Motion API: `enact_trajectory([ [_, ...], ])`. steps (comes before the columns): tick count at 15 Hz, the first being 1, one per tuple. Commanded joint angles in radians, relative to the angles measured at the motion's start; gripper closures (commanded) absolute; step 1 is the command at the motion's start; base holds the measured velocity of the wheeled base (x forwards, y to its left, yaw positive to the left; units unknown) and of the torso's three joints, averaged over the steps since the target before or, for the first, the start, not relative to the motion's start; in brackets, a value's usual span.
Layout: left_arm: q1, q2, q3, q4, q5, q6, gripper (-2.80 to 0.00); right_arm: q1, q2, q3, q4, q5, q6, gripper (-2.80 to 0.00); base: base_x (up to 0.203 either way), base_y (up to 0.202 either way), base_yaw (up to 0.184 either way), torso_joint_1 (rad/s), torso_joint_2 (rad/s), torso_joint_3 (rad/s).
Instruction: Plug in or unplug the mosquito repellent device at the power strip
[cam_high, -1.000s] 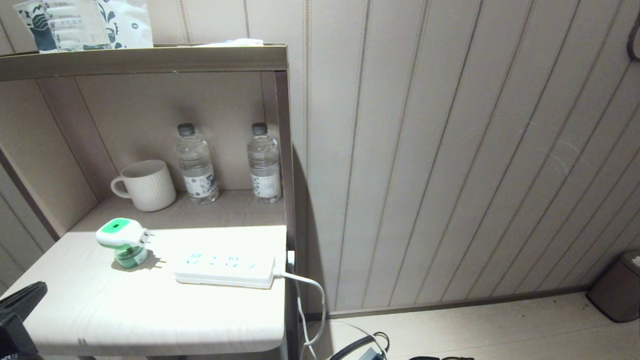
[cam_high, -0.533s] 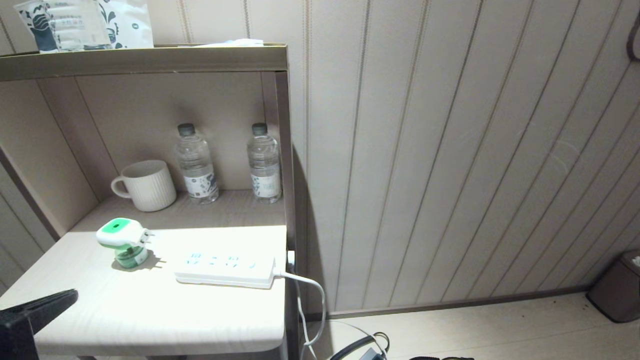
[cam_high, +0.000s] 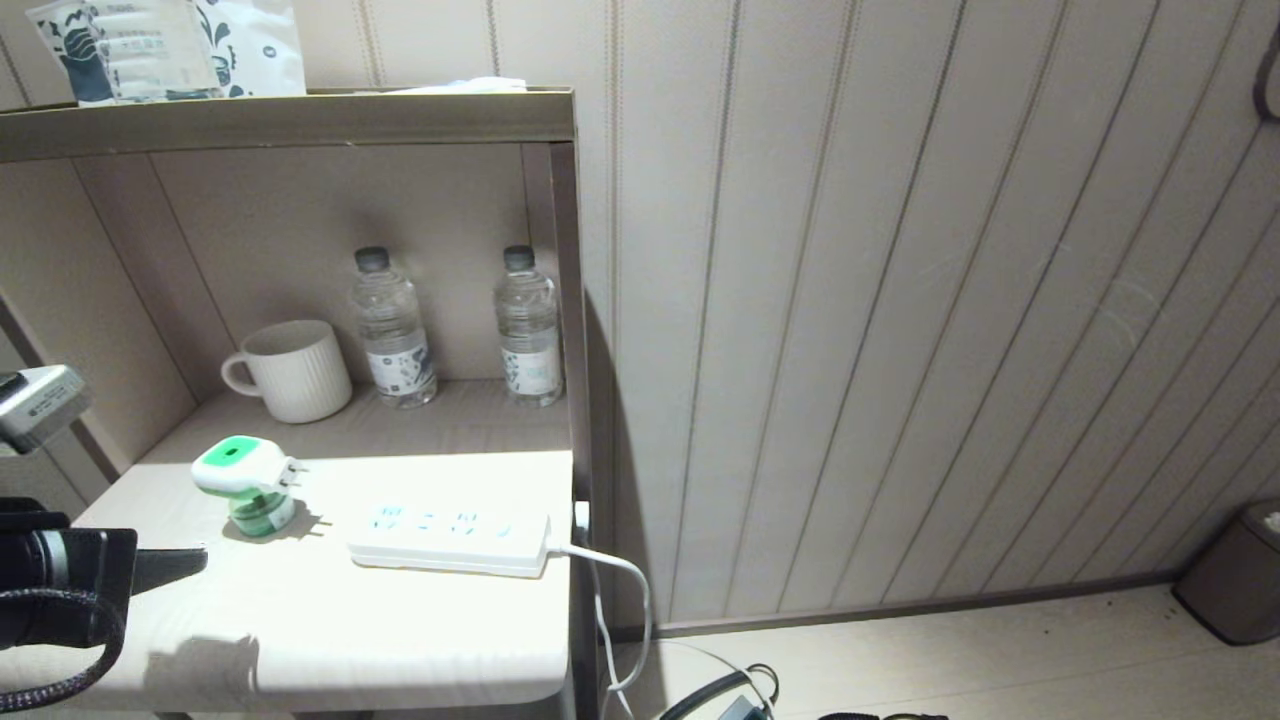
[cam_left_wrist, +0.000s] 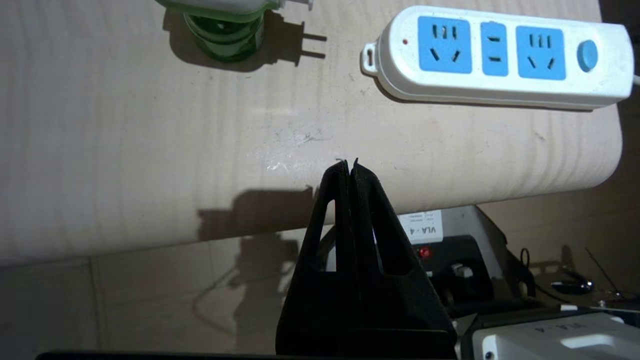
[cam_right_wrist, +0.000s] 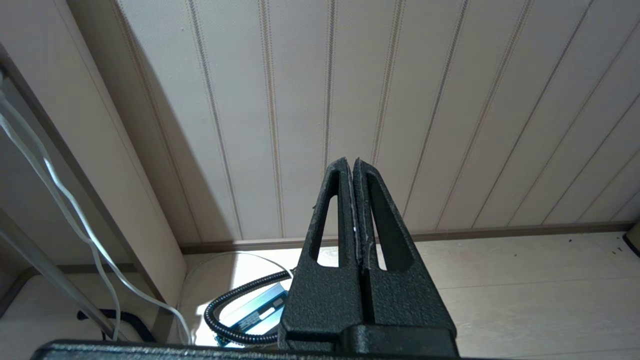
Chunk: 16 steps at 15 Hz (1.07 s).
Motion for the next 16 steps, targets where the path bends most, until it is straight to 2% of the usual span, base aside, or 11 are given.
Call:
enact_trajectory([
  [1, 0.0, 0.075, -0.046, 0.018, 0.025, 0.009, 0.0, 0.0, 0.0, 0.0, 0.0, 0.0, 0.0, 0.0, 0.0, 0.0, 0.0, 0.0, 0.0, 0.0],
  [6, 0.0, 0.239, -0.145, -0.006, 0.119, 0.015, 0.0, 0.0, 0.0, 0.0, 0.0, 0.0, 0.0, 0.0, 0.0, 0.0, 0.0, 0.0, 0.0, 0.0],
  [10, -0.008, 0.346, -0.189, -0.039, 0.123, 0.013, 0.0, 0.0, 0.0, 0.0, 0.0, 0.0, 0.0, 0.0, 0.0, 0.0, 0.0, 0.0, 0.0, 0.0],
  [16, -0.06, 0.4, -0.191, -0.11, 0.141, 0.003, 0.0, 0.001, 0.0, 0.0, 0.0, 0.0, 0.0, 0.0, 0.0, 0.0, 0.0, 0.0, 0.0, 0.0],
])
